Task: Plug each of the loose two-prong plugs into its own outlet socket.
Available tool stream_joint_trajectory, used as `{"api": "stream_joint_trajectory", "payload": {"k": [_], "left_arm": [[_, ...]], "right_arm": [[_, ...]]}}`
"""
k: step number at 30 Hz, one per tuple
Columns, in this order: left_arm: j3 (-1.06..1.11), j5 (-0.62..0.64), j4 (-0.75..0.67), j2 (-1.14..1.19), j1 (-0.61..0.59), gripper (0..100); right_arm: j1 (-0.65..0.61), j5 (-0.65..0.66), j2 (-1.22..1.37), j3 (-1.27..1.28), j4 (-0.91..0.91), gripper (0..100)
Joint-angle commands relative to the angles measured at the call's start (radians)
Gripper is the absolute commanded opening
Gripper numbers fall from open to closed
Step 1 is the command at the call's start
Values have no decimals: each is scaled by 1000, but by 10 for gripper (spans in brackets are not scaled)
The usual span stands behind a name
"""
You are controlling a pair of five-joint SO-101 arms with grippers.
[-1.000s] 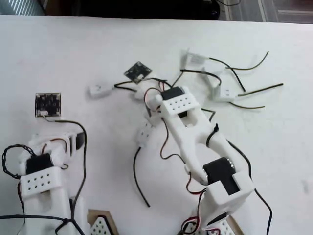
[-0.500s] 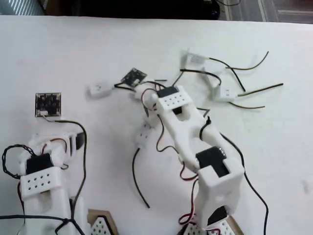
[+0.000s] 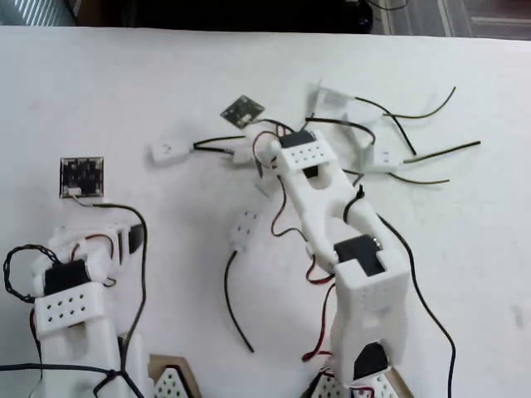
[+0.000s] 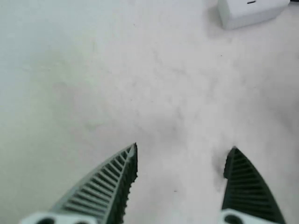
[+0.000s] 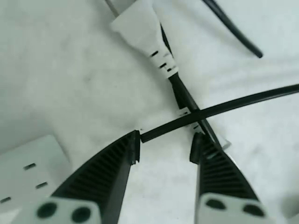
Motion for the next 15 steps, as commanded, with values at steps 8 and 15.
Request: {"api": "stream_joint_trajectory", "payload": {"k": [8,15], "left_arm": [[-3,-2,-17,-27,1,297],[-3,-2,-17,-27,1,297]], "right_arm": [[38,5,19,-117,38,183],[38,-3,-56,-117,39,183]]}}
